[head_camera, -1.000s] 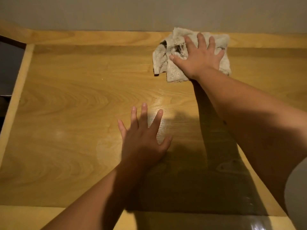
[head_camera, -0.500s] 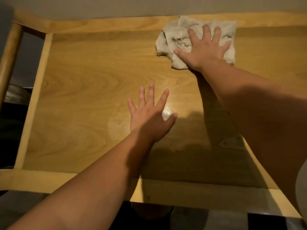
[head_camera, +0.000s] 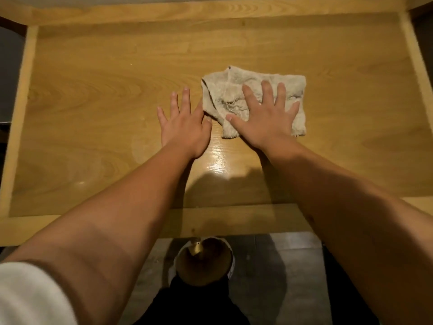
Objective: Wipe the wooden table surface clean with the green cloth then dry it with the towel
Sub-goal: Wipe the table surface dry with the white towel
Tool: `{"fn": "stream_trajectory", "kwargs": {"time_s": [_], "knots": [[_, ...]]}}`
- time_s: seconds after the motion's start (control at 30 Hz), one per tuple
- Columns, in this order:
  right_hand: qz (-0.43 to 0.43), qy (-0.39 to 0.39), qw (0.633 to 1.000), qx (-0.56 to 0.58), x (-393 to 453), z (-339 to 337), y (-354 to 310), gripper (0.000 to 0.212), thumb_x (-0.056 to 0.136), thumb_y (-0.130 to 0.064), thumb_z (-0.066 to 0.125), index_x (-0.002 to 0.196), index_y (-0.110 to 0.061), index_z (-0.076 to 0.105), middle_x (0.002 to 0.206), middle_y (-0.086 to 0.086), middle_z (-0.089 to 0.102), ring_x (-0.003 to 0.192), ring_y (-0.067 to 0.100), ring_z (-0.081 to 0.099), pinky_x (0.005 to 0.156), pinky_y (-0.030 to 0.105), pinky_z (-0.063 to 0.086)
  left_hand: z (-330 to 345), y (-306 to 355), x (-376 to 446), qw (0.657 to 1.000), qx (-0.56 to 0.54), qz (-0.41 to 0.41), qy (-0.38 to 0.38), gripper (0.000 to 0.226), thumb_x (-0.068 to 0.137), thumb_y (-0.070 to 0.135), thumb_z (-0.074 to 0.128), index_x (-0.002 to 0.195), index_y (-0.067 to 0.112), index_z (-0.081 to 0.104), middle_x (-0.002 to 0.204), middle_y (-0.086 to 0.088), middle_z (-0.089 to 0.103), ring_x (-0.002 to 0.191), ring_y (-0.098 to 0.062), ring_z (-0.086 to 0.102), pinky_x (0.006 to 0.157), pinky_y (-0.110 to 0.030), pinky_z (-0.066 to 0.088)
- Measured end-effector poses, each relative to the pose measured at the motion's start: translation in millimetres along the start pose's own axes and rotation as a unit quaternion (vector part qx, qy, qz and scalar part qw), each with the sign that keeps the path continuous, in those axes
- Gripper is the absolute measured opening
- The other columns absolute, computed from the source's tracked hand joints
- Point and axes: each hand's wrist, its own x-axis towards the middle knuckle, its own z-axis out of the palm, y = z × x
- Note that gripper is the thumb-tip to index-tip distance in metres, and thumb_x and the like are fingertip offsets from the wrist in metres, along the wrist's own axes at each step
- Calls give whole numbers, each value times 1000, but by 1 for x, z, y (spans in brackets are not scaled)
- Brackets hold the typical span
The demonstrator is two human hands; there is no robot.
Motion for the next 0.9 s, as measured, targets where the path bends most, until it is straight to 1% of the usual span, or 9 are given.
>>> {"fn": "stream_trajectory", "kwargs": {"time_s": [0.2, 0.3, 0.4, 0.47, 0.57, 0.63, 0.77, 0.9], "knots": [[-7, 28, 999, 18, -96, 24, 4, 77, 85, -83, 17, 153, -47, 9, 167, 2, 7, 152, 35, -6, 110, 73, 2, 2, -3, 0, 1000, 13, 6, 4, 61, 101, 52, 14, 160, 41, 6, 173, -6, -3, 158, -35, -7, 121, -67, -2], [-1, 27, 999, 24, -146, 41, 7, 75, 86, -81, 22, 152, -49, 8, 167, 0, 8, 152, 32, -6, 111, 72, 1, 3, -4, 1, 1000, 3, 5, 2, 63, 99, 57, 15, 160, 42, 5, 173, -5, -5, 158, -34, -8, 120, -66, -3], [0, 26, 1000, 16, -189, 54, 9, 76, 84, -82, 27, 152, -48, 12, 166, 2, 12, 151, 34, 0, 109, 73, 6, 2, -3, 0, 1000, 2, 10, 0, 67, 97, 64, 16, 160, 42, 6, 172, -6, -5, 158, -35, -8, 120, -66, -4], [6, 23, 1000, 6, -200, 56, 10, 78, 84, -83, 26, 152, -49, 11, 166, 2, 13, 151, 33, 2, 109, 73, 7, 1, -3, -1, 1000, 2, 10, -2, 70, 95, 68, 17, 160, 42, 7, 172, -6, -6, 158, -35, -8, 119, -67, -4], [25, 13, 1000, -4, -202, 54, 7, 79, 82, -85, 22, 152, -51, 4, 166, -1, 8, 151, 31, -2, 110, 71, 5, -1, -3, -2, 1000, 7, 14, 0, 74, 93, 73, 16, 160, 42, 7, 172, -7, -5, 157, -36, -8, 119, -68, -4], [28, 18, 999, -19, -206, 56, 7, 78, 83, -85, 19, 152, -51, 4, 166, -1, 9, 151, 31, -1, 110, 71, 6, 0, -4, -2, 1000, 3, 14, 2, 76, 92, 75, 15, 160, 42, 8, 172, -7, -5, 158, -36, -8, 119, -68, -4], [11, 22, 999, -32, -216, 56, 22, 77, 85, -84, 14, 153, -48, 6, 166, 0, 14, 151, 32, 4, 111, 71, 12, 0, -4, -3, 1000, 1, 18, 4, 78, 91, 76, 15, 160, 41, 8, 172, -8, -4, 157, -36, -8, 119, -68, -4], [28, 37, 999, -28, -212, 57, 27, 79, 84, -85, 17, 153, -47, 11, 165, 0, 16, 151, 33, 5, 113, 69, 12, 0, -4, -2, 1000, -2, 19, 9, 80, 90, 78, 15, 160, 42, 7, 172, -7, -4, 157, -36, -8, 119, -68, -4]]}}
